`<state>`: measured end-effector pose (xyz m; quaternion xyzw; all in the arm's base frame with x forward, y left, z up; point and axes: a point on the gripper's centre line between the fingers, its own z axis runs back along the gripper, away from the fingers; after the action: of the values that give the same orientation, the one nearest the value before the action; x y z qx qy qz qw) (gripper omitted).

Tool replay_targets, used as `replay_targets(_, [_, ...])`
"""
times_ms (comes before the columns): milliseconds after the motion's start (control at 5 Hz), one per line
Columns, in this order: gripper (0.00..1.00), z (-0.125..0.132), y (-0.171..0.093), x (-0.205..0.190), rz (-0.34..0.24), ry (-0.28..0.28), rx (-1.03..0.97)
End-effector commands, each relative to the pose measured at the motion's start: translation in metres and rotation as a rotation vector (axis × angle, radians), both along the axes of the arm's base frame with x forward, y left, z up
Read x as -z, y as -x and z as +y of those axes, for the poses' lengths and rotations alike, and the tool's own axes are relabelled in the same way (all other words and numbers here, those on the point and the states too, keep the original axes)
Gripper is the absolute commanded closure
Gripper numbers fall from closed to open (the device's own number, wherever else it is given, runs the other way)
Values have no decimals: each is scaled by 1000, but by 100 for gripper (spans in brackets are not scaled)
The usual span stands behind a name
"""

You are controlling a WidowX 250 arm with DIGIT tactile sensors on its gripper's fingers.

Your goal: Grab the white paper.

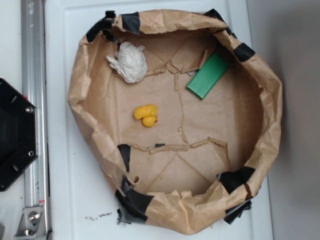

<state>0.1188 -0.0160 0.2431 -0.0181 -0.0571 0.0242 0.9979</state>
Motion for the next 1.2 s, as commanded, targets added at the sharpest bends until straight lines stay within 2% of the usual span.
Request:
replay_targets(0, [0,0,0,0,0,0,0])
replay_targets(200, [0,21,-50,29,31,-103,63])
replay_targets(400, [0,34,-100,64,-8,-294,115])
replay_targets(600, [0,48,-122,110,27,-210,371])
replay_targets(1000, [0,48,-122,110,27,-210,371])
